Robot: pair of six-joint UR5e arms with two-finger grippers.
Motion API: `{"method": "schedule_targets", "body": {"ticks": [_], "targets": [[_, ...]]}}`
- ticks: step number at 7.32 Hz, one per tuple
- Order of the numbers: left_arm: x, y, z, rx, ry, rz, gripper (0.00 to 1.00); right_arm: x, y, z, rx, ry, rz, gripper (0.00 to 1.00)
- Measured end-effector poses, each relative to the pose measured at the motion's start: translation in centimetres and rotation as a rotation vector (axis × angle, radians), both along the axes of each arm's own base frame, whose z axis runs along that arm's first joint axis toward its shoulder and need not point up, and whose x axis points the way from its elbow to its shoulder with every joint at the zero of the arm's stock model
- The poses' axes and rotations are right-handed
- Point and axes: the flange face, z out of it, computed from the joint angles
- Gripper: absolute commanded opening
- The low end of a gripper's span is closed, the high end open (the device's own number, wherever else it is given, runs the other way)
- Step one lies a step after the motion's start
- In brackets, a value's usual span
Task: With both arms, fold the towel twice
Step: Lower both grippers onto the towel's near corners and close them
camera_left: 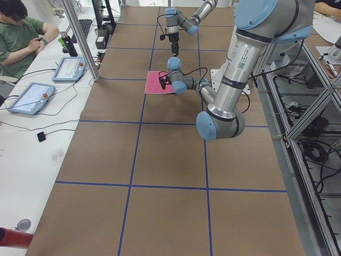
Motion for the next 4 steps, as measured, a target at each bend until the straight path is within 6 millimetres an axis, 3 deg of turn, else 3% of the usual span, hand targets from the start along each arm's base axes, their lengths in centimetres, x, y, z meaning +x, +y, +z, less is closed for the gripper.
{"method": "schedule_targets", "body": {"ticks": [1,2,4], "targets": [[0.01,0.0,0.02,0.0,0.0,0.0,0.22,-0.02,0.01,0.04,0.0,0.001,-0.001,0.99],[-0.01,0.0,-0.01,0.001,0.0,0.0,0.06,-0.09,0.08,0.05,0.0,0.001,-0.002,0.99],[-0.09,0.06,-0.1,0.003,0.003,0.002,0.0,-0.26,0.2,0.11,-0.001,0.002,-0.005,0.99]]}}
